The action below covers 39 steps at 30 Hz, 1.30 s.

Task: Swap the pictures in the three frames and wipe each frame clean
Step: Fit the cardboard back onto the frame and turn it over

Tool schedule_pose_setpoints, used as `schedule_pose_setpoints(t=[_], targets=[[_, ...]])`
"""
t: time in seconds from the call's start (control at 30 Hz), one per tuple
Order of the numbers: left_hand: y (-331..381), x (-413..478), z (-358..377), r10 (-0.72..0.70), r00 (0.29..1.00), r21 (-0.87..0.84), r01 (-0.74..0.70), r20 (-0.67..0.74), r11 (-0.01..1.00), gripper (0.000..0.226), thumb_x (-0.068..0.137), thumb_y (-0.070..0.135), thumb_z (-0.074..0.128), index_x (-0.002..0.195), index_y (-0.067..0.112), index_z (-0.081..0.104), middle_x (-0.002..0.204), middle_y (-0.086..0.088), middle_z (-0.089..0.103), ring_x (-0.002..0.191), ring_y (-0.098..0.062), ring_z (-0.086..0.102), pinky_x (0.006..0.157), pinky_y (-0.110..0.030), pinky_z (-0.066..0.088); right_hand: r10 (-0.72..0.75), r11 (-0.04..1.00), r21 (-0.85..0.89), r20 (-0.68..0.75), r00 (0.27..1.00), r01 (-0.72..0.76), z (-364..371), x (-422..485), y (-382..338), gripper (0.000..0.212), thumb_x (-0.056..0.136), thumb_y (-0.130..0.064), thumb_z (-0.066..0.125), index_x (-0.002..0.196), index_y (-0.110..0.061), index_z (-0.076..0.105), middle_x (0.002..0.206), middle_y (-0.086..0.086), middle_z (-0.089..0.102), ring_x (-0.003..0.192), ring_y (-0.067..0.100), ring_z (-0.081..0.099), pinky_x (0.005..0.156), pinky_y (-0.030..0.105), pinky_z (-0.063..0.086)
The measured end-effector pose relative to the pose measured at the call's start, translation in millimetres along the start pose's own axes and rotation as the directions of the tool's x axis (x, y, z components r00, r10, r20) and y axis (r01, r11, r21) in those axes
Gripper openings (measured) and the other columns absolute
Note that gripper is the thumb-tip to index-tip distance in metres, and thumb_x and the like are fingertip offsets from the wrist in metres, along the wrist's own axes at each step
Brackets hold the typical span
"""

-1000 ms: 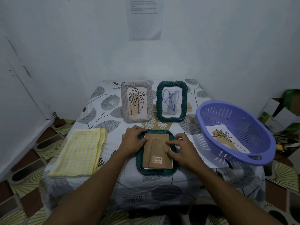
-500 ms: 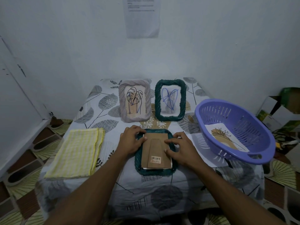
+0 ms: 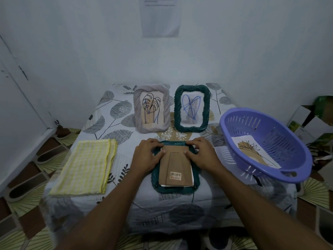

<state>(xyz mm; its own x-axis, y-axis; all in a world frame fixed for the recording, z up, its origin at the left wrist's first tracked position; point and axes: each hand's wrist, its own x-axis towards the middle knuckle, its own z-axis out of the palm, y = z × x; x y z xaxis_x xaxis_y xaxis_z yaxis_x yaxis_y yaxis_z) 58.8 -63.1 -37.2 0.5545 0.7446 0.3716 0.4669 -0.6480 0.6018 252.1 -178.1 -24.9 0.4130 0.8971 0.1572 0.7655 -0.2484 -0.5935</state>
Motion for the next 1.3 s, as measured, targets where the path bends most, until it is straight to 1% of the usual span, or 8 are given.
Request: schedule_pose_setpoints(t=[0.23, 0.47, 0.53, 0.67, 0.77, 0.87, 1.1, 1.3], targets=[[-0.9, -1.4, 0.6, -0.006, 1.000, 0.013, 0.006, 0.012, 1.000, 0.031, 0.083, 0.035, 0.069, 0.110, 0.020, 0.071, 0.117, -0.001, 0.065, 0.105, -0.020, 0.054, 0.092, -0.043, 0.045, -0.032, 0.999, 0.008, 0.010, 0.999, 0.032, -1.7, -1.1, 3.1, 0.036, 0.085, -0.035, 0.069, 0.118, -0.020, 0.067, 0.114, 0.003, 0.057, 0.106, 0.021, 0.054, 0.093, 0.037, 0.046], [13.2, -10.5, -22.3, 0.009, 0.998, -0.040, -0.006, 0.069, 0.999, 0.029, 0.087, 0.024, 0.067, 0.113, 0.012, 0.066, 0.115, -0.007, 0.064, 0.102, -0.017, 0.056, 0.087, -0.026, 0.040, -0.092, 0.996, -0.015, -0.010, 0.996, 0.092, -22.8, -33.9, -0.9, 0.036, 0.084, -0.028, 0.071, 0.118, -0.017, 0.066, 0.117, 0.004, 0.051, 0.107, 0.016, 0.047, 0.089, 0.024, 0.035], [19.5, -26.1, -27.1, 0.025, 0.998, -0.023, -0.024, 0.059, 0.999, 0.027, 0.086, 0.023, 0.068, 0.109, 0.009, 0.065, 0.113, -0.008, 0.062, 0.101, -0.019, 0.056, 0.088, -0.028, 0.042, -0.095, 0.995, -0.007, -0.032, 0.995, 0.095, -25.2, -57.7, -2.7, 0.030, 0.085, -0.026, 0.071, 0.113, -0.017, 0.068, 0.112, 0.001, 0.052, 0.102, 0.013, 0.048, 0.085, 0.019, 0.035], [27.9, -74.2, -31.5, 0.049, 0.993, -0.008, -0.048, 0.111, 0.999, 0.035, 0.084, 0.033, 0.068, 0.111, 0.011, 0.063, 0.118, -0.006, 0.058, 0.107, -0.018, 0.053, 0.093, -0.031, 0.043, -0.093, 0.996, -0.014, -0.055, 0.994, 0.092, -22.6, -103.1, -7.5, 0.022, 0.083, -0.028, 0.072, 0.104, -0.021, 0.071, 0.104, -0.003, 0.054, 0.093, 0.012, 0.052, 0.083, 0.024, 0.044], [33.7, -103.6, -36.1, 0.065, 0.982, -0.027, -0.061, 0.178, 0.998, 0.052, 0.081, 0.047, 0.057, 0.122, 0.016, 0.061, 0.132, -0.002, 0.052, 0.119, -0.017, 0.047, 0.102, -0.031, 0.037, -0.078, 0.997, -0.027, -0.078, 0.994, 0.076, -17.2, -126.1, -13.2, 0.025, 0.081, -0.032, 0.074, 0.103, -0.020, 0.071, 0.102, -0.005, 0.052, 0.093, 0.010, 0.051, 0.083, 0.021, 0.040], [36.7, -113.3, -37.2, 0.106, 0.958, 0.044, -0.122, 0.267, 0.992, 0.055, 0.085, 0.043, 0.058, 0.134, 0.020, 0.054, 0.144, -0.001, 0.046, 0.130, -0.021, 0.038, 0.110, -0.033, 0.028, -0.053, 0.997, -0.059, -0.089, 0.995, 0.048, -12.3, -138.3, -19.2, 0.029, 0.081, -0.034, 0.073, 0.106, -0.019, 0.071, 0.106, -0.001, 0.057, 0.099, 0.016, 0.054, 0.085, 0.023, 0.039], [37.4, -117.8, -34.8, 0.075, 0.976, 0.055, -0.088, 0.204, 0.995, 0.043, 0.088, 0.032, 0.066, 0.128, 0.017, 0.060, 0.143, -0.001, 0.049, 0.130, -0.020, 0.041, 0.108, -0.032, 0.030, 0.030, 0.999, -0.007, -0.196, 0.980, -0.033, -2.1, -145.2, -29.3, 0.028, 0.080, -0.026, 0.075, 0.105, -0.014, 0.072, 0.110, 0.003, 0.062, 0.102, 0.020, 0.057, 0.091, 0.028, 0.044], [37.3, -116.7, -35.3, 0.100, 0.970, 0.079, -0.120, 0.220, 0.990, 0.048, 0.084, 0.044, 0.053, 0.123, 0.018, 0.063, 0.140, -0.001, 0.051, 0.126, -0.022, 0.042, 0.105, -0.036, 0.033, 0.125, 0.990, 0.090, -0.169, 0.978, -0.111, 7.0, -141.9, -26.8, 0.028, 0.080, -0.019, 0.075, 0.107, -0.015, 0.073, 0.125, 0.005, 0.062, 0.117, 0.025, 0.053, 0.103, 0.036, 0.041]])
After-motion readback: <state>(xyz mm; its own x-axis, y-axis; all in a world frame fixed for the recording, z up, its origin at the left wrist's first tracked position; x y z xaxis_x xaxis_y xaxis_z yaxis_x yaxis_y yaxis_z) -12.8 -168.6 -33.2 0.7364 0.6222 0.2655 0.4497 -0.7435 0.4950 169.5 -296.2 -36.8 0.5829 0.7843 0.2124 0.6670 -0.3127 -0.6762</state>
